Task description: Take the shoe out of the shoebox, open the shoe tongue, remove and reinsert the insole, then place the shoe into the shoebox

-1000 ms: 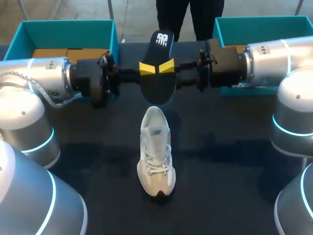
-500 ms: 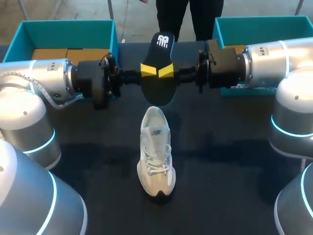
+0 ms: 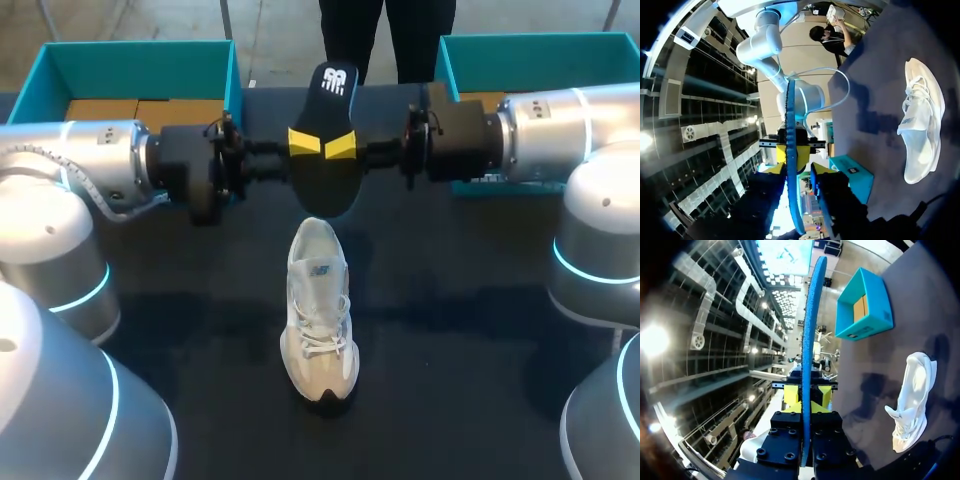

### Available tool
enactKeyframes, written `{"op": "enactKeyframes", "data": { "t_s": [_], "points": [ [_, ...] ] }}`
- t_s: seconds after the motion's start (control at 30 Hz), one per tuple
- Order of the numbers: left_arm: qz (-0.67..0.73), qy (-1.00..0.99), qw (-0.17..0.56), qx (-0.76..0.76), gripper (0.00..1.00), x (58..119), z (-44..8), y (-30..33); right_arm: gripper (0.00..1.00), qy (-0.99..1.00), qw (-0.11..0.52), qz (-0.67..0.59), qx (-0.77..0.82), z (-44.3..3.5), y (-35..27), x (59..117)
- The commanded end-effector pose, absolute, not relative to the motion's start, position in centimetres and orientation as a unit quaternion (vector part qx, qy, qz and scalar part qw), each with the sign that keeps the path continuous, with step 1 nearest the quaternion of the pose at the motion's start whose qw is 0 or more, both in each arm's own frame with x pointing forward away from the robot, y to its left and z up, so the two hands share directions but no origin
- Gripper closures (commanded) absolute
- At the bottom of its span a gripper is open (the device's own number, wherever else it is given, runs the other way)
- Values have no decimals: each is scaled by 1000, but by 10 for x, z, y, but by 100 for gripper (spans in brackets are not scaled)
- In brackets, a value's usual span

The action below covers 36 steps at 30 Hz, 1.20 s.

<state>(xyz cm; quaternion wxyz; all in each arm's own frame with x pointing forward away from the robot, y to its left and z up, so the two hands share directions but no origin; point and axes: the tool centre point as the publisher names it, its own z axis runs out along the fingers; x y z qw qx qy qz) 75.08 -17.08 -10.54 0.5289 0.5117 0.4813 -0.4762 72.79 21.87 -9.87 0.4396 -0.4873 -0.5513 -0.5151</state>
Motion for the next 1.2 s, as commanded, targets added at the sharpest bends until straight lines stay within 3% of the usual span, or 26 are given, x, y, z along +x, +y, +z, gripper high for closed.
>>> {"op": "enactKeyframes", "data": {
  "t_s": [0.03,0.7,1.2],
  "points": [
    [-472,487,518,521,0,749,-107,-155,100,-550,436,-518,-488,-101,216,727],
    [-454,554,413,563,0,734,-149,-74,100,-592,374,-565,-437,-96,216,736],
    [-504,725,334,331,0,764,-181,-46,100,-642,300,-633,-311,-80,227,733]
  ]
}}
